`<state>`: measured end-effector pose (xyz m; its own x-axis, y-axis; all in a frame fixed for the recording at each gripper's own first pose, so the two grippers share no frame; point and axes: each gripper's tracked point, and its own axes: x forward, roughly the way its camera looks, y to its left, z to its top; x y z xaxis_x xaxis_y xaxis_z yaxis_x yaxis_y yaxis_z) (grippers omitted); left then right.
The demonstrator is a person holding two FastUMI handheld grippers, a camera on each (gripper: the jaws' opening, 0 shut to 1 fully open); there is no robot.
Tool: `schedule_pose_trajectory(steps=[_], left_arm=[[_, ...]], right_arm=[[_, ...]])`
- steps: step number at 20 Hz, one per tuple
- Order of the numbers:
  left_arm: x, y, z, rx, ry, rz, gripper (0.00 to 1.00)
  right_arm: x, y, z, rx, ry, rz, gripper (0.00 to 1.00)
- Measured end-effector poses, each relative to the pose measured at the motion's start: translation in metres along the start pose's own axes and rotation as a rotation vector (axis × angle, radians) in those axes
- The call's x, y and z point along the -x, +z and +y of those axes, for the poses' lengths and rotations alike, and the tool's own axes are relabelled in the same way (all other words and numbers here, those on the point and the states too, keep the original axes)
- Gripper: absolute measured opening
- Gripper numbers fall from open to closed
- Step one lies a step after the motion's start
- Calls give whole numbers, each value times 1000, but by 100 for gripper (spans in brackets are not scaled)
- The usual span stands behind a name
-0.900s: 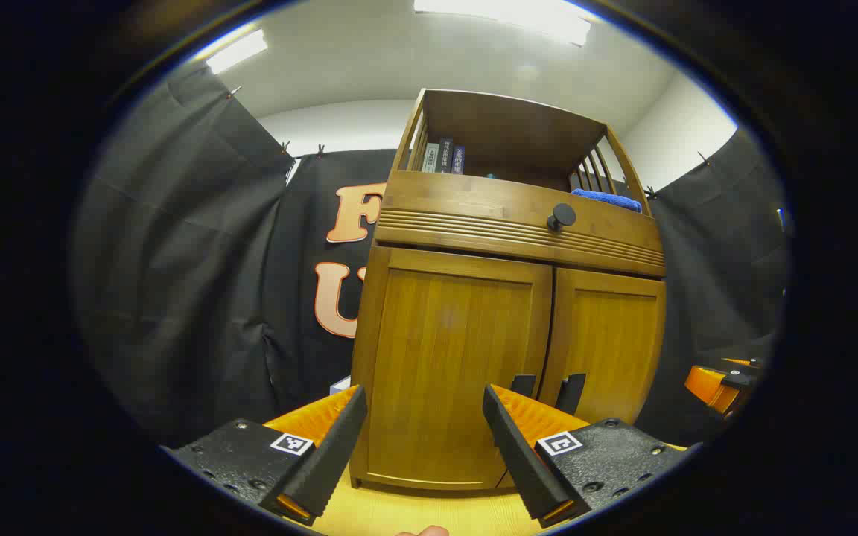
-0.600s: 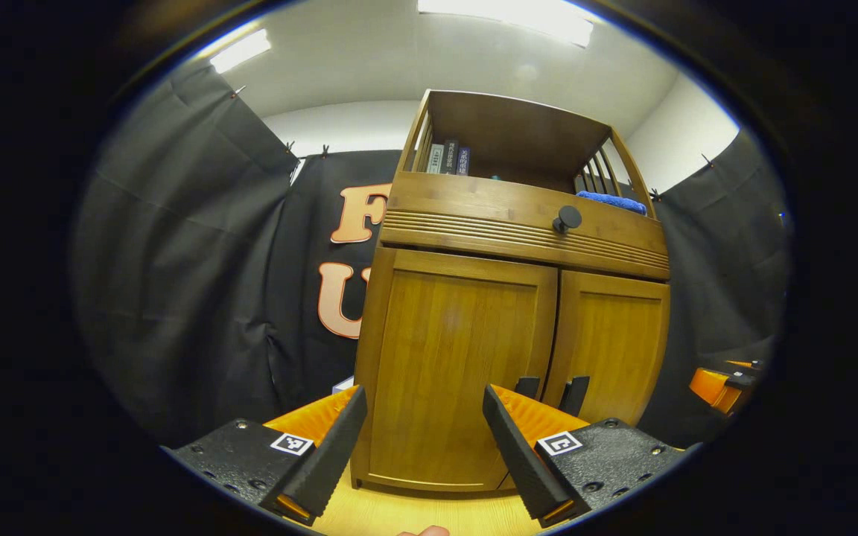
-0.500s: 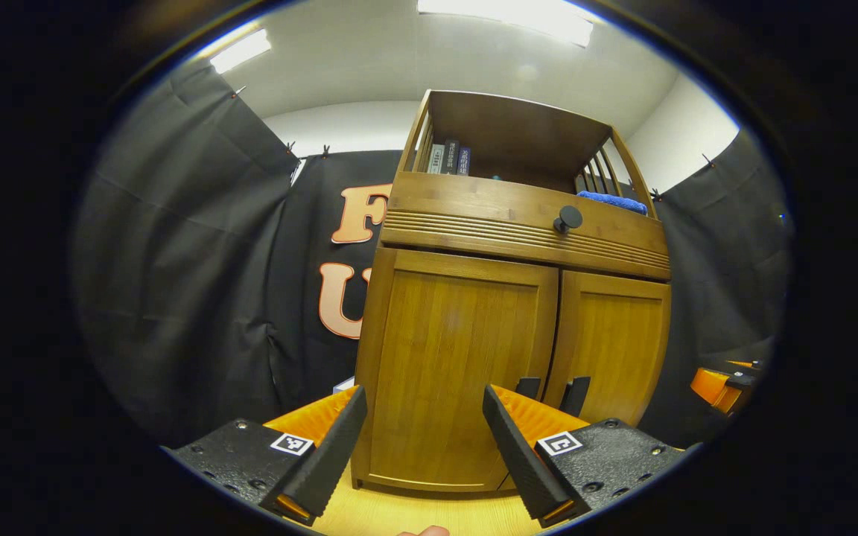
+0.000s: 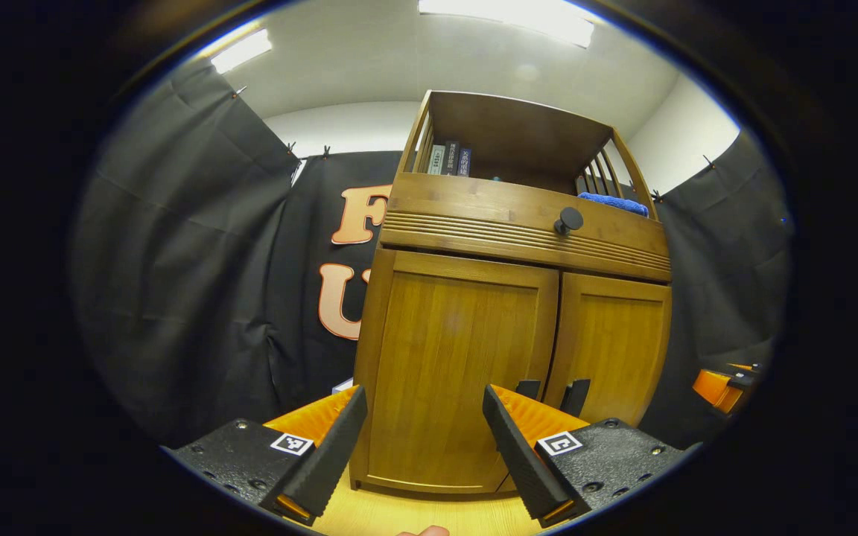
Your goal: Open the right door of the double-door shoe cabinet with the right hand, and open the left door with the left hand.
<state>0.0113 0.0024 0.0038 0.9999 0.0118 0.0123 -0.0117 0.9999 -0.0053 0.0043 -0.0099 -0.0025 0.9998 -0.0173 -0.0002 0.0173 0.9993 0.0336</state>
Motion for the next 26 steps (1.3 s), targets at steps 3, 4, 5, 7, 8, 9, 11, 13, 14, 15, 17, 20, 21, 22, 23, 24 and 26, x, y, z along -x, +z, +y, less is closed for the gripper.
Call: schedule_pose_trajectory(steps=[3,4,5,7,8,9,11,13,14,15,17,20,21,22,23,24,26], left_arm=[[2,2,0,8,-5,-3,92],[2,3,0,9,-8,-10,92],[1,4,1,10,-7,-19,95],[1,3,7,10,13,-20,94],[2,2,10,12,25,-17,94],[4,2,13,18,34,-17,94],[7,4,18,28,49,-20,94],[7,8,24,-1,61,-29,95],[8,12,30,-23,78,-40,91],[9,15,39,-36,101,-48,91],[10,20,50,-51,128,-59,94],[16,23,64,-69,174,-67,94],[19,22,68,-66,184,-68,91],[21,23,69,-64,189,-69,92],[23,25,71,-70,197,-71,92],[25,26,77,-80,213,-74,95],[27,24,85,-97,235,-66,92]], right_arm=[[1,4,4,-4,16,-8,89],[2,6,10,0,46,-19,96],[0,10,18,2,81,-41,100],[-13,11,32,1,134,-52,97],[-21,11,40,3,159,-53,89],[-27,12,50,8,187,-62,98],[-47,6,72,32,236,-77,97],[-75,-11,94,47,267,-49,97],[-85,-15,109,35,291,-38,97],[-93,-21,121,23,312,-23,97],[-105,-39,141,28,332,16,97],[-115,-57,148,29,325,55,97],[-118,-62,148,31,317,64,100],[-122,-67,150,35,308,75,97],[-127,-73,152,41,300,90,97],[-131,-77,154,49,293,106,96],[-138,-82,154,59,267,123,97]])
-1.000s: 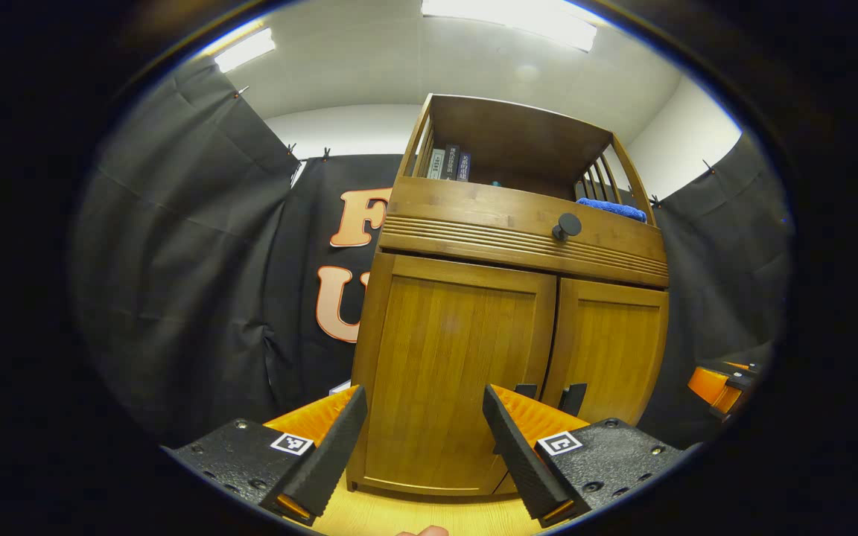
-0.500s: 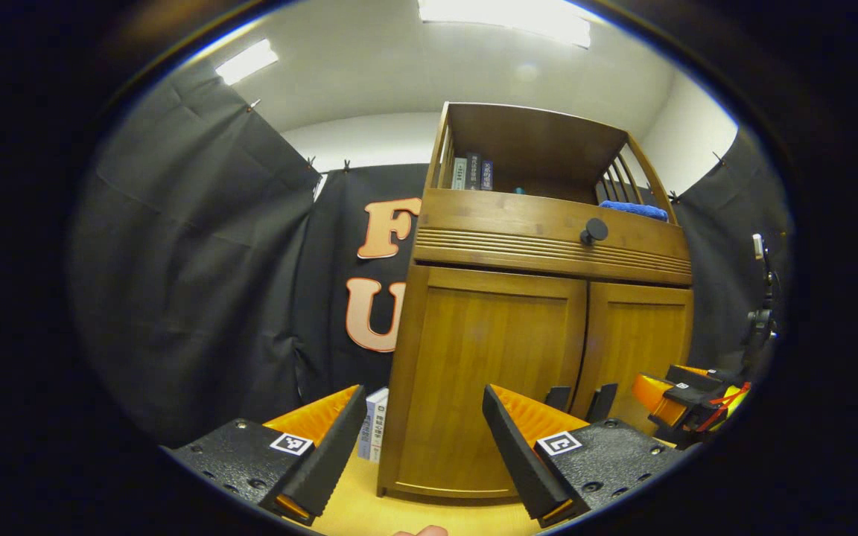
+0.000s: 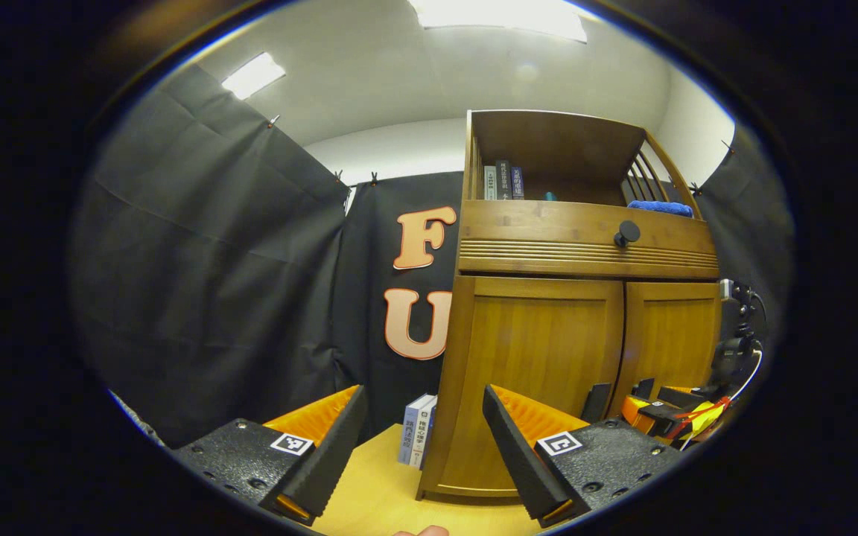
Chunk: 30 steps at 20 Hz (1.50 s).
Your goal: Open the right door of the double-door shoe cabinet with the right hand, and open the left door with the left hand.
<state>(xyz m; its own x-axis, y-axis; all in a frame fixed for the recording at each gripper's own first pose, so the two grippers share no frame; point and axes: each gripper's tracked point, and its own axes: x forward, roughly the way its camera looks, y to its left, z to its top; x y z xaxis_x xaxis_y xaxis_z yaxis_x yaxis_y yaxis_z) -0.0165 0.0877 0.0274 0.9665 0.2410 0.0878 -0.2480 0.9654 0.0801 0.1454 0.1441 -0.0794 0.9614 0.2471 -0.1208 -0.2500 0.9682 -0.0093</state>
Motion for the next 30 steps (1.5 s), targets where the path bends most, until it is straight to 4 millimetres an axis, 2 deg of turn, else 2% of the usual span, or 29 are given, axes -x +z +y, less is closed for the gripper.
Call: schedule_pose_trajectory(steps=[1,2,4,5,6,7,8,9,10,11,12,13,14,17,23,24,25,26,27,28,30], left_arm=[[1,1,5,-7,13,0,92],[0,3,9,-10,26,-3,94],[3,5,15,-13,41,-8,94],[3,5,18,-20,47,-9,92],[2,6,21,-27,54,-11,95],[2,6,23,-34,61,-12,95],[1,6,23,-35,64,-10,92],[2,4,22,-32,62,-6,92],[1,3,21,-27,58,0,92],[-1,2,19,-21,53,4,92],[0,1,17,-15,48,8,92],[-1,0,16,-10,44,11,94],[-2,-1,14,-8,39,13,94],[-5,-2,11,-2,26,20,92],[1,-2,6,9,-1,28,92],[2,-2,5,11,-6,29,92],[3,-3,4,13,-11,32,92],[3,-3,2,16,-19,35,92],[4,-3,1,18,-25,38,92],[5,-3,1,21,-28,38,92],[7,-2,1,28,-33,35,92]], right_arm=[[-3,-2,-2,-1,-12,8,97],[-6,-3,0,-2,-18,13,92],[-11,-7,-6,-4,-44,35,92],[-9,-6,-5,-14,-39,35,100],[-12,-7,-6,-21,-48,24,95],[-11,-9,-5,-22,-44,25,99],[-11,-7,-5,-25,-46,22,88],[-11,-8,-5,-25,-45,29,87],[-10,-8,-5,-24,-43,34,93],[-11,-8,-5,-20,-41,40,86],[-11,-7,-4,-20,-36,40,93],[-11,-8,-3,-17,-29,37,86],[-11,-9,1,-22,-14,42,85],[-12,-9,12,-29,20,42,66],[-11,-12,14,-33,44,55,27],[-10,-12,13,-24,44,58,36],[-10,-12,13,-26,46,62,27],[-9,-12,14,-31,50,70,31],[-8,-13,15,-36,53,77,31],[-6,-12,15,-37,58,80,27],[-2,-11,16,-38,75,83,27]])
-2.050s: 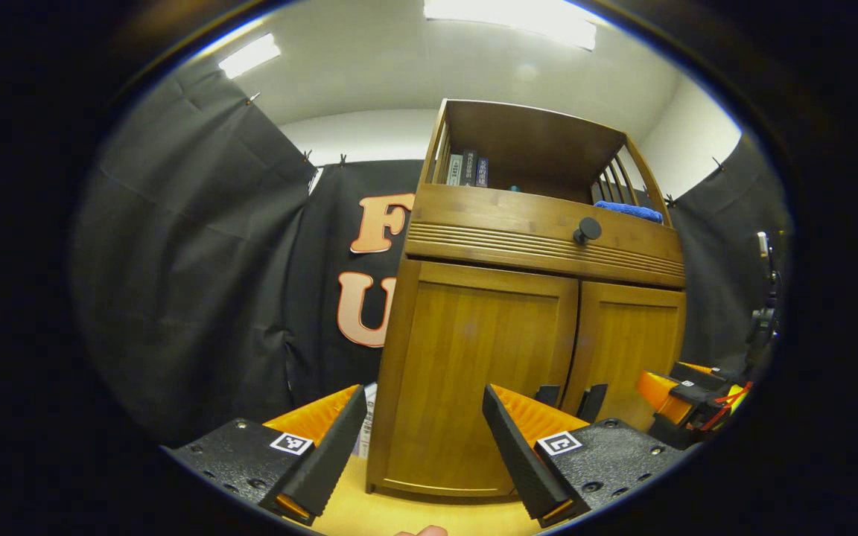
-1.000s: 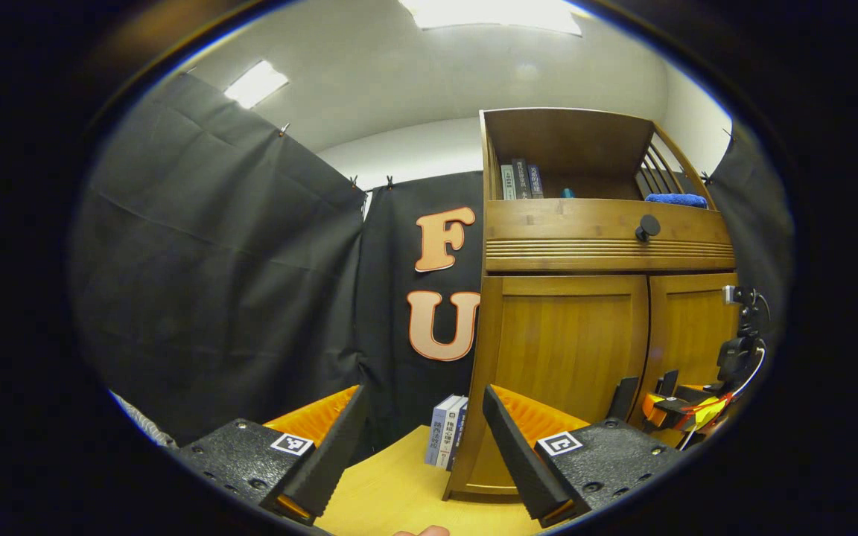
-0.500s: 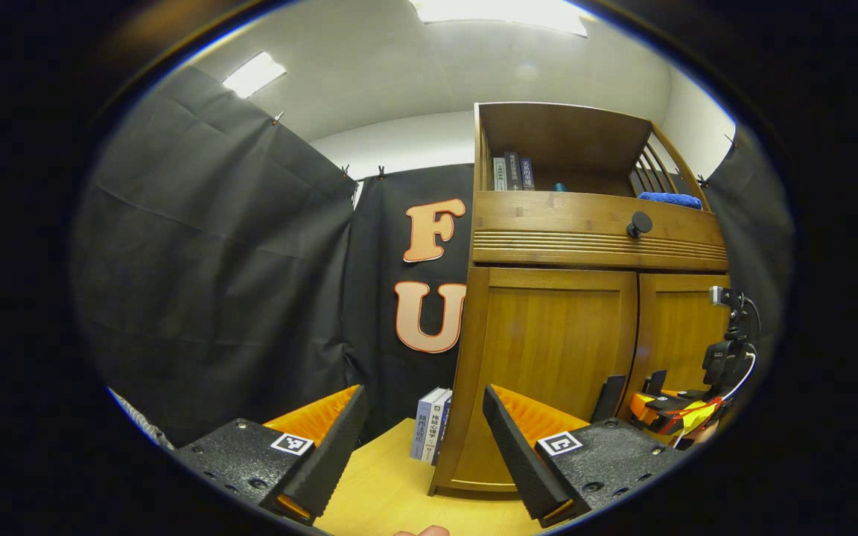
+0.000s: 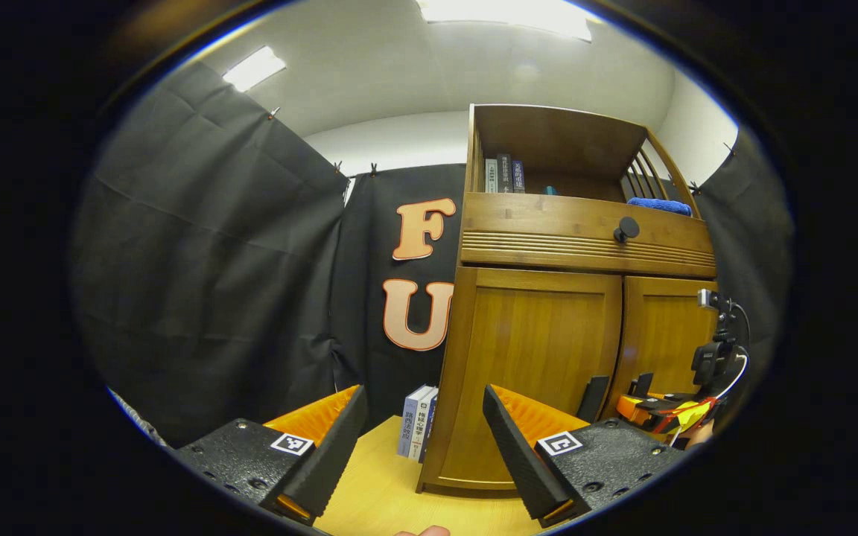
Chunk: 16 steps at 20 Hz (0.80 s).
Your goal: Open the right door of the double-door shoe cabinet with the right hand, and open the left door with the left hand.
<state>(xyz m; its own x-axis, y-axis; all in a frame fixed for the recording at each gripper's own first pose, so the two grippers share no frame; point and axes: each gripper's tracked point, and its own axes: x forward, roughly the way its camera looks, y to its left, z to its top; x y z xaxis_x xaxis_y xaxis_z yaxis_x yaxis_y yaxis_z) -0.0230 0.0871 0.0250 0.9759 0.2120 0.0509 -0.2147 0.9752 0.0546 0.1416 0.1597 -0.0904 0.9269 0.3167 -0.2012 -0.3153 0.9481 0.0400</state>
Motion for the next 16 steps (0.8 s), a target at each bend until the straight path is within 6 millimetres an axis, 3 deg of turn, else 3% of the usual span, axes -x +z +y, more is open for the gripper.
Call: schedule_pose_trajectory(steps=[1,2,3,9,10,11,16], left_arm=[[0,0,0,3,-2,1,92],[0,0,0,4,-5,3,92],[1,-2,-2,6,-10,7,92],[2,-6,-19,10,-57,22,92],[2,-5,-22,4,-62,18,95],[3,-5,-25,-4,-67,15,95],[9,-12,-46,15,-115,36,92]], right_arm=[[4,-1,0,-3,16,2,31],[10,-2,1,-8,35,4,27],[15,-2,2,-14,53,6,36],[48,-1,-2,-10,91,12,27],[56,0,-4,-11,89,11,27],[61,0,-6,-9,86,14,36],[90,1,-16,-14,68,8,31]])
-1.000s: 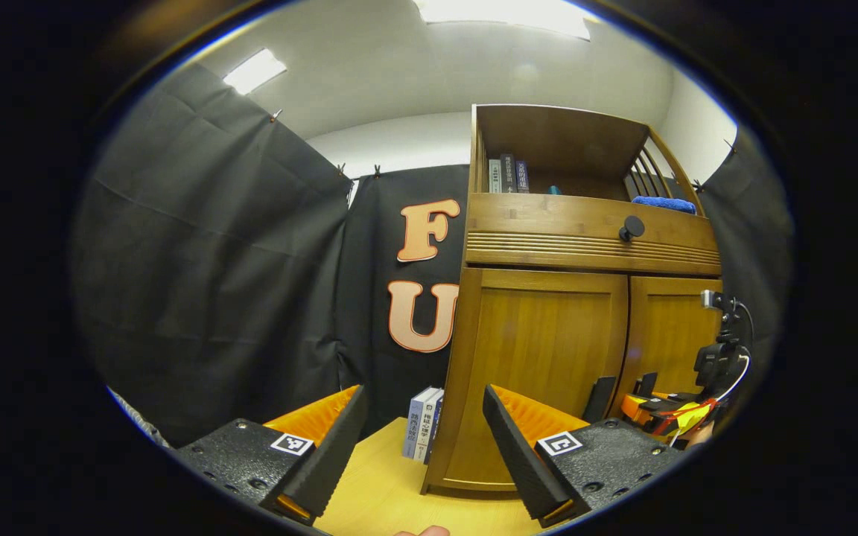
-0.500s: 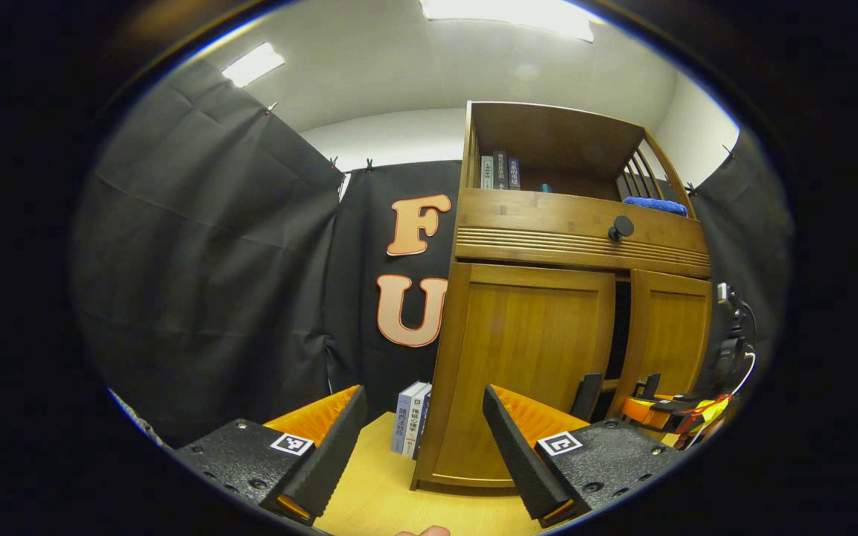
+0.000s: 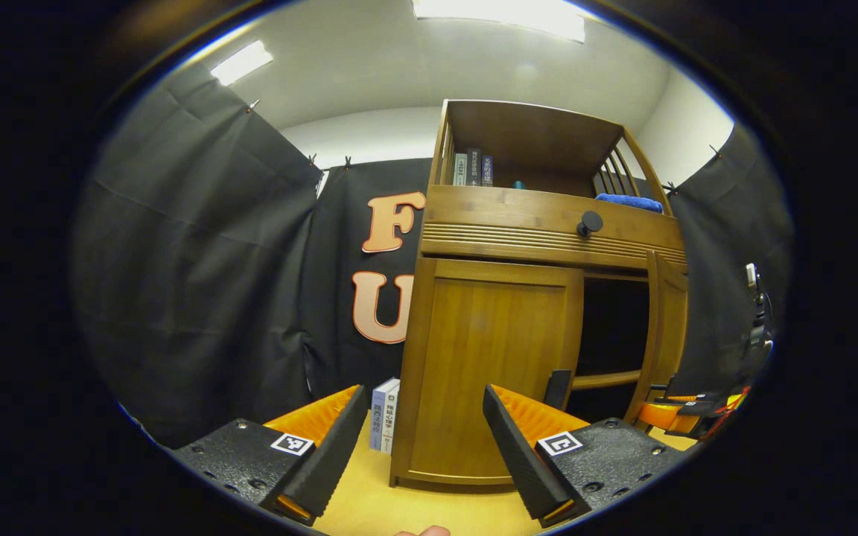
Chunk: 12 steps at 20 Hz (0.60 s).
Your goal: Open the right door of the double-door shoe cabinet with the right hand, and open the left door with the left hand.
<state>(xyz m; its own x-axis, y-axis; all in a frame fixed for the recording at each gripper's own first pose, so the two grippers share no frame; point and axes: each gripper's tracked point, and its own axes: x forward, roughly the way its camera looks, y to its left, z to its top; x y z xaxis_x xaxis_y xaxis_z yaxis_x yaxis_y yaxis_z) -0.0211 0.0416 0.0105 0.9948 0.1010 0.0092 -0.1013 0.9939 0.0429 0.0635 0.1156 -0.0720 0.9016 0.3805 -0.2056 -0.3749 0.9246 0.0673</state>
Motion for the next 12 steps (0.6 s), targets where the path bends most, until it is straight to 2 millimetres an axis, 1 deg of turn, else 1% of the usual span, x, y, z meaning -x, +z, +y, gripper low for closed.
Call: schedule_pose_trajectory(steps=[1,2,4,5,7,8,9,10,11,12], left_arm=[[1,-2,-2,4,-6,5,92],[2,-3,-6,9,-13,8,92],[3,-5,-13,9,-26,14,92],[5,-7,-16,8,-31,17,92],[10,-7,-24,15,-45,16,92],[11,-7,-28,21,-53,14,97],[12,-8,-31,25,-62,12,94],[12,-8,-35,25,-68,12,95],[12,-9,-40,21,-76,12,95],[12,-8,-45,16,-89,8,92]], right_arm=[[5,0,-3,-2,-2,-4,27],[9,0,-5,-5,-2,-8,36],[17,1,-9,-8,-7,-12,36],[21,0,-12,-4,-13,-12,31],[28,-1,-16,4,-23,-10,31],[35,-1,-20,7,-24,-13,31],[40,-2,-24,5,-25,-14,31],[46,-1,-29,-2,-30,-17,31],[51,-1,-35,-5,-38,-19,26],[56,-1,-41,-1,-48,-23,35]])
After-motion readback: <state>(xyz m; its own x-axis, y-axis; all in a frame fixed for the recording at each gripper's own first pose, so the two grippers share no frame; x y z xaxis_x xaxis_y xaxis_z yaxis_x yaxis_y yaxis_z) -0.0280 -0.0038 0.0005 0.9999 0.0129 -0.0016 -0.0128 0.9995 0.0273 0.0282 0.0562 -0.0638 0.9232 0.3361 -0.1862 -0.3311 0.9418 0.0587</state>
